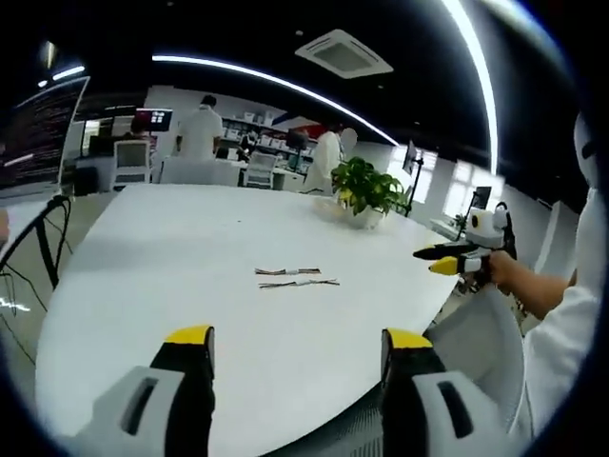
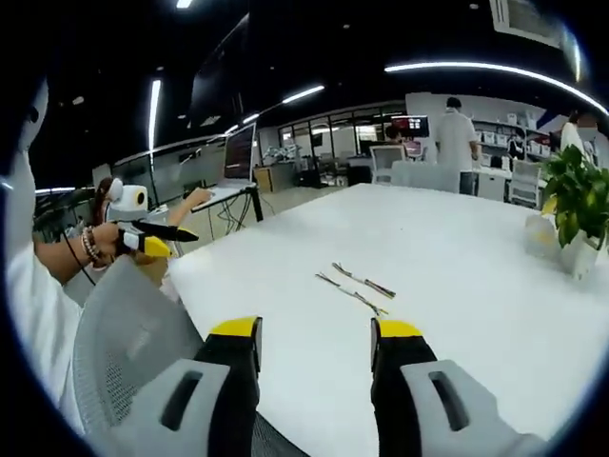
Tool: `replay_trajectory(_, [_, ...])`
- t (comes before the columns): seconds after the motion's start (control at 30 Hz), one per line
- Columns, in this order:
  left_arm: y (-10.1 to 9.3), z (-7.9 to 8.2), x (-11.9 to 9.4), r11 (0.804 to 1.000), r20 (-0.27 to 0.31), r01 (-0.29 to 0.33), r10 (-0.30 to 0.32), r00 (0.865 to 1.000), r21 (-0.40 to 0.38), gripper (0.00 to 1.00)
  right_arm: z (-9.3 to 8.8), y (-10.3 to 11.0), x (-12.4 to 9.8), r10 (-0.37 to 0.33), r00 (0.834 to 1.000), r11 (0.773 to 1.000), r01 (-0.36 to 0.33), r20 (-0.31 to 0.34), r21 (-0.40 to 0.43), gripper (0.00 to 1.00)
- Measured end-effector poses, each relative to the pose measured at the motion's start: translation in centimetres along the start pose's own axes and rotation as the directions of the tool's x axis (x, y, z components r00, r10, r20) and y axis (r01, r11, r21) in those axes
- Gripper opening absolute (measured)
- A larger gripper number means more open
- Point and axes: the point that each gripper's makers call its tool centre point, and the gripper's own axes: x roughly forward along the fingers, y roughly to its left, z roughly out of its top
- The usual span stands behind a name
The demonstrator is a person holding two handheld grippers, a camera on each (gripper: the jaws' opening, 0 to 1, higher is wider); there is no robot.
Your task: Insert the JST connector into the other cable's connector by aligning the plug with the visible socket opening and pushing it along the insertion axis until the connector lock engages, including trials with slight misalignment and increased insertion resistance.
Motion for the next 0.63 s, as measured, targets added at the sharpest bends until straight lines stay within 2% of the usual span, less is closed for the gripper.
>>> replay_trajectory(0.1, [0.2,-1.0,0.2,1.0,-0.036,0.007,-0.008,0.999,-0.022,0.7,-0.8,0.0,0.0,-0.012,0.999,0.999,0.01,-0.049,-0.043,0.44])
replay_trajectory(0.2, [-0.4,-2.0,0.4,0.997,-0.073,0.04,-0.045,0.996,-0.069,0.75,-1.1,0.2,0.0,-0.003,0.998,0.999,0.0,-0.063,-0.037,0.45])
replay_trajectory(0.4, [-1.4,-2.8,0.7,0.997,-0.1,0.064,-0.068,0.993,-0.044,0.75,-3.1,-0.3,0.0,-0.013,0.99,1.0,0.01,-0.143,-0.024,0.45])
replay_trajectory(0.53, [-1.7,-3.2,1.1,0.995,-0.106,0.085,-0.091,0.99,-0.06,0.76,-4.4,-0.6,-0.1,-0.022,0.982,1.0,0.021,-0.185,-0.008,0.45])
replay_trajectory(0.63, [-1.8,-3.6,1.2,0.994,-0.118,0.088,-0.095,0.988,-0.065,0.77,-5.5,-0.5,-0.2,-0.01,0.976,1.0,0.016,-0.218,0.026,0.49])
